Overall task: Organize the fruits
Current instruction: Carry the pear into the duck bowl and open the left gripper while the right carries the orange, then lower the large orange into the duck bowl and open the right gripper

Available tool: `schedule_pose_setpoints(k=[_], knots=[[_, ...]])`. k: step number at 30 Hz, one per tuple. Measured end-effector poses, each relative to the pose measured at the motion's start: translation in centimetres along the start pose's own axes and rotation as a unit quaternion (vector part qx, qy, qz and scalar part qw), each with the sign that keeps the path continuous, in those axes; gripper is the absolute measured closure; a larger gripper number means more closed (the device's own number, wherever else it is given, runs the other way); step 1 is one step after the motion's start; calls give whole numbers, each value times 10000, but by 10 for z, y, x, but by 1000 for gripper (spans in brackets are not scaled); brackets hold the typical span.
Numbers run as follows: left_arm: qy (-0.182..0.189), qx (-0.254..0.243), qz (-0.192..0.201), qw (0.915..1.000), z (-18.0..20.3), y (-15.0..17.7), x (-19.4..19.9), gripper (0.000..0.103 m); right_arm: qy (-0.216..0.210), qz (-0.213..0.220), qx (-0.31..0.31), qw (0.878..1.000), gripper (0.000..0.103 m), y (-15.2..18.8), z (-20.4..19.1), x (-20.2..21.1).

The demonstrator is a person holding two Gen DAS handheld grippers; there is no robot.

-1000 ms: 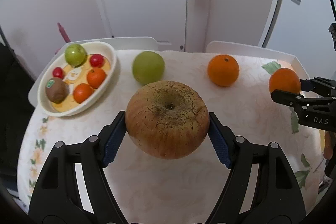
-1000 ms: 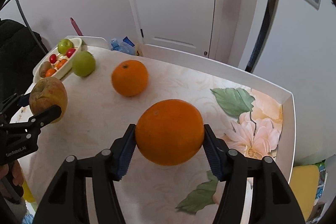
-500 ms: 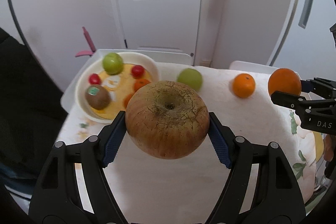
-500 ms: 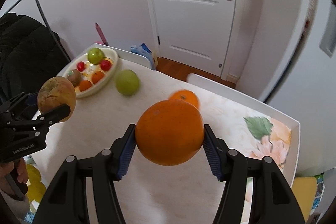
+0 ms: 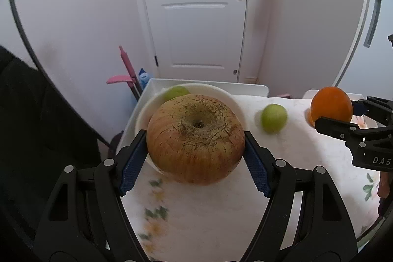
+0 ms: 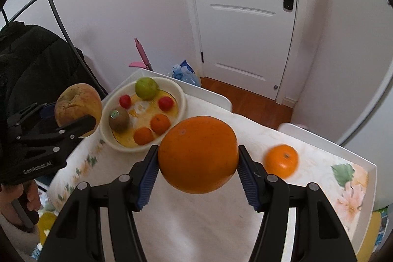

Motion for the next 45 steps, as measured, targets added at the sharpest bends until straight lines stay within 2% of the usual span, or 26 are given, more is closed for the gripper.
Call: schedule_pose_setpoints(k=[4, 11, 19, 27, 33, 34, 35, 36, 38, 45], knots=[[96, -180, 5, 9998, -15, -10, -17, 23, 31, 52, -98, 9999, 46, -16, -17, -17], [404, -533, 7, 9978, -22, -21, -53, 23, 193, 118, -374, 9990, 46, -32, -26, -48], [669, -983, 1, 9929, -11, -19, -90, 23, 447, 129, -700, 9965, 46, -42, -22, -77], [885, -1385, -73, 9864, 6, -10, -119, 23, 656, 79, -885, 9939, 46, -40, -14, -86], [1012, -1428, -182, 9844, 8, -7, -129, 22, 749, 15, -977, 9924, 46, -35, -7, -90], [1031, -1417, -134, 9844, 8, -7, -127, 16, 754, 7, -983, 9923, 46, -35, -6, -90], [1031, -1414, -71, 9846, 7, -8, -124, 4, 757, 1, -987, 9922, 46, -35, -6, -90], [996, -1401, 46, 9851, 6, -11, -119, 0, 762, -4, -985, 9922, 46, -35, -5, -90], [1018, -1373, 197, 9851, 3, -14, -111, 0, 764, -4, -970, 9924, 46, -36, -6, -89], [925, -1250, 107, 9878, -8, -13, -95, 0, 649, -34, -820, 9945, 46, -43, -11, -89]])
Point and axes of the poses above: each gripper's, at about its wrist camera, not at the fingertips, and x roughly against the way its jaws point, z to its right, y to its underside, the point moved 5 cm from there along -x, roughly the way its jaws point, and after that the axes turned 7 degrees about -y, right-handed, at the moved point
